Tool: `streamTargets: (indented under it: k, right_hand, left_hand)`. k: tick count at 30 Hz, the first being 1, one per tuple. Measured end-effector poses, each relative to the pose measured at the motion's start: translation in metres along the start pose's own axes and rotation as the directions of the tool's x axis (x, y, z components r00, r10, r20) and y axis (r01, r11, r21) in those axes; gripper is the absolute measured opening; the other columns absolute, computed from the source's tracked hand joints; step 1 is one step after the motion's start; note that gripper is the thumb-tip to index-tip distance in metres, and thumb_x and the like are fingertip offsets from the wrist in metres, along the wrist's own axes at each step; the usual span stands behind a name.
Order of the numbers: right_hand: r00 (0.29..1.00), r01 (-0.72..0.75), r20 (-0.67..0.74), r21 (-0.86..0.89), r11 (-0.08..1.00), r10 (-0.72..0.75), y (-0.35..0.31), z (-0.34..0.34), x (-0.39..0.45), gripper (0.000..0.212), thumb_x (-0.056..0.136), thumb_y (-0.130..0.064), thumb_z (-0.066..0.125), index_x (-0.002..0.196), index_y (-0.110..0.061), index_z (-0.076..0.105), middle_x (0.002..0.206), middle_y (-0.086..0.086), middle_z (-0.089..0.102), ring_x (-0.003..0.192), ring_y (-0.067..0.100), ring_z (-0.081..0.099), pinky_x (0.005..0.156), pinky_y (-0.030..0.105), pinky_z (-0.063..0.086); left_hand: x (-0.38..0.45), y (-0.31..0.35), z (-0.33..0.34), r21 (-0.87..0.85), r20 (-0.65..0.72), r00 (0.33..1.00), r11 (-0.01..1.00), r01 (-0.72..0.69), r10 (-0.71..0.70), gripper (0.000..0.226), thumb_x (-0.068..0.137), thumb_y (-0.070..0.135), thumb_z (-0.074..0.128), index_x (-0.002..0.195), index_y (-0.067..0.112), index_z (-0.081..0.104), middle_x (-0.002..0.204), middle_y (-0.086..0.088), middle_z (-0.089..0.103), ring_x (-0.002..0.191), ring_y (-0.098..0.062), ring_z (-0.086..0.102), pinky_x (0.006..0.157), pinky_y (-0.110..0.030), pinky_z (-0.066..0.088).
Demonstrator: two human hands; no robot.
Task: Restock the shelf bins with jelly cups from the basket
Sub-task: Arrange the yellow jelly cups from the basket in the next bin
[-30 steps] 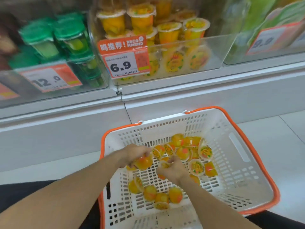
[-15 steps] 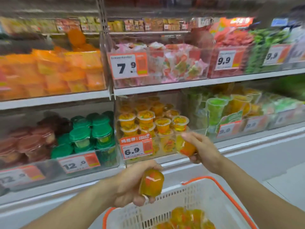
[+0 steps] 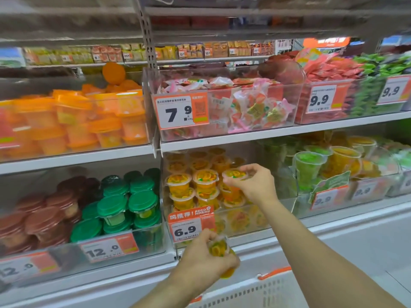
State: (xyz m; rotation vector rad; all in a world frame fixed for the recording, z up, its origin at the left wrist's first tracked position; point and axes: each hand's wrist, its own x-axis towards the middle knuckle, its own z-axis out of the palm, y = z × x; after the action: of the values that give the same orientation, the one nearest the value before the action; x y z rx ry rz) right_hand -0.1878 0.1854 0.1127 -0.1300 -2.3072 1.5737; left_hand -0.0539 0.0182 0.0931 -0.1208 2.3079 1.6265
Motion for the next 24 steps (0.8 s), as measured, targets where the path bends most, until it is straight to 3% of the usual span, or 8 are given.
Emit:
streamTargets:
  k: [4,7,12,16,18,20,22,24]
  right_hand:
    - [0.998,0.022,0.052,-0.045,0.999,-0.020,0.007,0.008,0.009,0.050,0.053,-0.055,0.091,0.093,-0.036,0.067,0.098,-0.006,0.073,0.091,0.016,0.069,0.091,0.044,0.055]
    - [0.996,0.027,0.082,-0.041,0.999,-0.024,0.012,0.008,0.012,0.049,0.051,-0.059,0.084,0.093,-0.041,0.067,0.098,-0.008,0.073,0.082,0.015,0.071,0.090,0.047,0.055]
    - [0.995,0.035,0.095,-0.025,0.999,-0.033,0.008,-0.004,0.003,0.053,0.077,-0.014,0.083,0.125,-0.023,0.064,0.113,-0.006,0.068,0.082,0.007,0.071,0.082,0.029,0.058]
    - [0.994,0.093,0.075,-0.148,0.985,-0.082,-0.005,-0.025,-0.013,0.028,0.082,-0.006,0.073,0.102,-0.026,0.070,0.097,-0.008,0.072,0.076,0.003,0.069,0.071,0.017,0.049]
    - [0.987,0.082,0.144,-0.091,0.992,-0.068,-0.017,-0.038,-0.023,0.026,0.081,0.003,0.070,0.091,-0.022,0.071,0.094,-0.002,0.073,0.077,0.013,0.071,0.071,0.030,0.057]
    - [0.918,0.050,0.389,0.074,0.996,-0.075,-0.031,-0.053,-0.037,0.038,0.079,0.019,0.064,0.101,-0.012,0.070,0.102,0.012,0.072,0.086,0.025,0.072,0.078,0.046,0.059]
    - [0.739,0.057,0.664,0.111,0.992,-0.117,-0.040,-0.066,-0.050,0.054,0.077,0.021,0.067,0.119,-0.012,0.065,0.116,0.014,0.068,0.099,0.026,0.069,0.082,0.042,0.059]
    - [0.608,0.126,0.782,0.076,0.989,-0.138,-0.041,-0.069,-0.062,0.067,0.075,0.013,0.077,0.131,-0.020,0.059,0.125,0.002,0.065,0.106,0.022,0.068,0.082,0.034,0.057]
  left_hand:
    - [-0.002,0.003,0.004,0.039,-0.011,0.997,0.997,-0.074,0.074,0.029,0.072,0.020,0.082,0.096,0.026,0.066,0.072,0.011,0.065,0.044,0.001,0.052,0.049,-0.015,0.041]
    - [-0.007,0.008,0.007,0.102,-0.039,0.991,0.987,-0.127,0.131,0.043,0.073,0.021,0.082,0.110,0.032,0.062,0.085,0.015,0.065,0.061,0.005,0.059,0.058,-0.010,0.046]
    - [-0.011,0.013,0.012,0.120,-0.213,0.956,0.977,-0.177,0.200,0.068,0.062,0.046,0.087,0.109,0.034,0.039,0.099,0.012,0.064,0.087,-0.003,0.063,0.079,-0.023,0.053]
    - [-0.015,0.015,0.009,0.127,-0.257,0.921,0.955,-0.267,0.291,0.064,0.058,0.054,0.090,0.101,0.037,0.045,0.095,0.012,0.069,0.085,-0.001,0.064,0.075,-0.024,0.054]
    - [-0.016,0.017,0.007,0.082,-0.293,0.894,0.941,-0.328,0.338,0.063,0.059,0.051,0.091,0.103,0.039,0.048,0.097,0.014,0.070,0.085,0.001,0.065,0.074,-0.020,0.055]
    - [-0.016,0.021,0.006,0.040,-0.339,0.857,0.916,-0.398,0.387,0.060,0.062,0.047,0.090,0.107,0.039,0.051,0.100,0.017,0.069,0.086,0.008,0.062,0.069,-0.012,0.050]
    - [-0.017,0.026,0.006,0.008,-0.374,0.827,0.893,-0.450,0.420,0.061,0.065,0.048,0.087,0.115,0.038,0.052,0.103,0.019,0.067,0.088,0.010,0.061,0.067,-0.008,0.046]
    - [-0.017,0.031,0.008,0.003,-0.387,0.808,0.877,-0.481,0.445,0.069,0.064,0.056,0.079,0.124,0.038,0.050,0.111,0.019,0.066,0.093,0.004,0.063,0.069,-0.006,0.047]
